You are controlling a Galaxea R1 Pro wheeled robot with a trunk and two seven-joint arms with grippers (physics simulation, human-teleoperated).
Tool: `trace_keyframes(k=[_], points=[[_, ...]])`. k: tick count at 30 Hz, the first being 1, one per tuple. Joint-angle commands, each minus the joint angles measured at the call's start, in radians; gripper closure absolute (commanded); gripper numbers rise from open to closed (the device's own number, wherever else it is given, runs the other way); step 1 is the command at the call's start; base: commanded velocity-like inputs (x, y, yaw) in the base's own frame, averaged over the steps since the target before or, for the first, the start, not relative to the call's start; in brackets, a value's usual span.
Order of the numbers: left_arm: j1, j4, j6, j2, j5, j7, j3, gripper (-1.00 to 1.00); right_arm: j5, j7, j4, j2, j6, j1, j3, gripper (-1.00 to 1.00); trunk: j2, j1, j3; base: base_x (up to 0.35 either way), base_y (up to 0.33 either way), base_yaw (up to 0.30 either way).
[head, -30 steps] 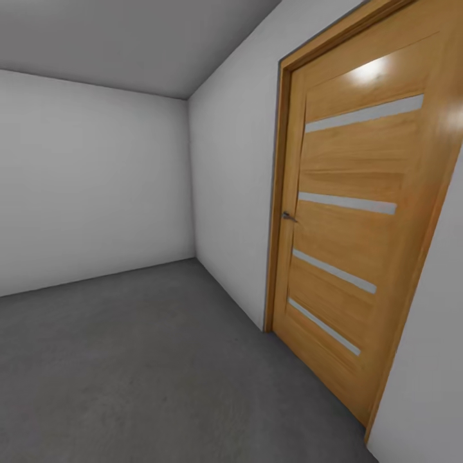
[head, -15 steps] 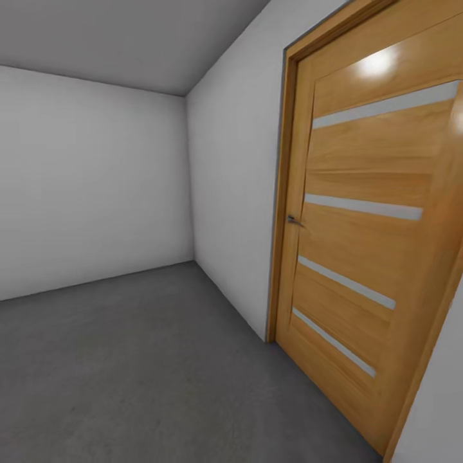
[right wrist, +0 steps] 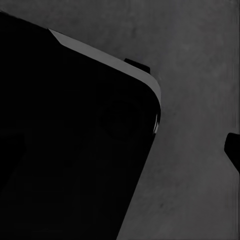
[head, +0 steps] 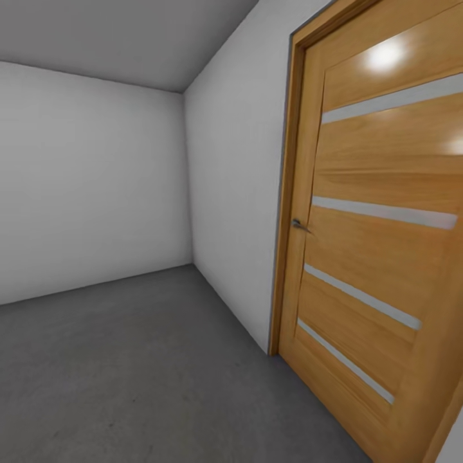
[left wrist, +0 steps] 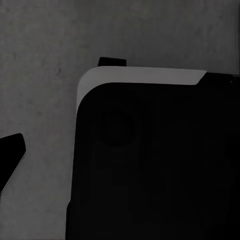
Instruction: Move the two storage containers from the living room to the garage. In the garage, place one container on the floor and stack the other container on top of it (either order is fine).
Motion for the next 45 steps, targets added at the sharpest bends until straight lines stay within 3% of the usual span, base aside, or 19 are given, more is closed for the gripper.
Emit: trace_keyframes(k=[1,45], points=[[0.0,0.0,-0.002,-0.001,0.01,0.0,0.0,-1.0,-0.01,0.0,0.002,-0.001,-0.006,-0.001,0.008,-1.0,0.0,0.001,-0.001,0.325,0.0,0.0],[0.0,0.0,-0.002,0.0,0.01,0.0,0.001,-1.0,-0.01,0.0,0.002,-0.001,-0.006,0.0,0.008,-1.0,0.0,0.001,-0.001,0.325,0.0,0.0]])
